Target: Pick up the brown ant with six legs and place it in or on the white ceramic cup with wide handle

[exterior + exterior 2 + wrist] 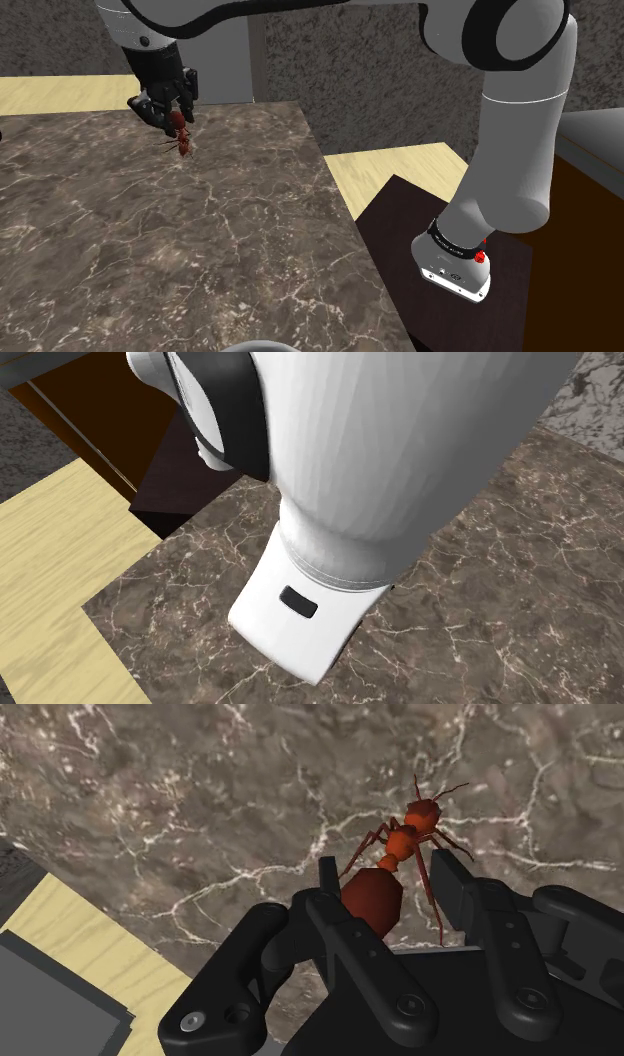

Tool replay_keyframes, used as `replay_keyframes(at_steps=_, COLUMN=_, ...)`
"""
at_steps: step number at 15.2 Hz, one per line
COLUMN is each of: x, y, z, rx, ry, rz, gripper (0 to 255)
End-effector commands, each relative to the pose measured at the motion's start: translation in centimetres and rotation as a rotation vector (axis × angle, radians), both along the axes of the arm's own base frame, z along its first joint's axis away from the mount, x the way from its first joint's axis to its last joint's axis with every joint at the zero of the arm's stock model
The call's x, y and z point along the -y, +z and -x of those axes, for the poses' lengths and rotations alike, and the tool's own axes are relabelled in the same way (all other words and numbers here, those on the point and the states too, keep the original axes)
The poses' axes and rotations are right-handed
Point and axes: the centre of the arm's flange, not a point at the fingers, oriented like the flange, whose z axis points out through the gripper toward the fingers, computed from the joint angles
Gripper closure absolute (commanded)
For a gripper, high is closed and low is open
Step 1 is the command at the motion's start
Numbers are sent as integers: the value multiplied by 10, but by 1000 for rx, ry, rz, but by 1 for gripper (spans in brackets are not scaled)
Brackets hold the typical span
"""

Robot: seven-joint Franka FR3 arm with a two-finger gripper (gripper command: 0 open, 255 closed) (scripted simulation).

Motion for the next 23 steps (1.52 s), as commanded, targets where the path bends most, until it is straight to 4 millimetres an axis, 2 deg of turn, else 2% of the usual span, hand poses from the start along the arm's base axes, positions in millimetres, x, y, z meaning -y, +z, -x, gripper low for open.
replay_keyframes(at_steps=1, x=0, y=12, z=0, rx=0, ry=0, rz=0, gripper=255)
replay_keyframes(at_steps=16, x=0, y=88, z=0, rx=0, ry=0, rz=0, gripper=255)
replay_keyframes(at_steps=23, x=-43, y=88, z=82, rx=0, ry=0, rz=0, gripper=255)
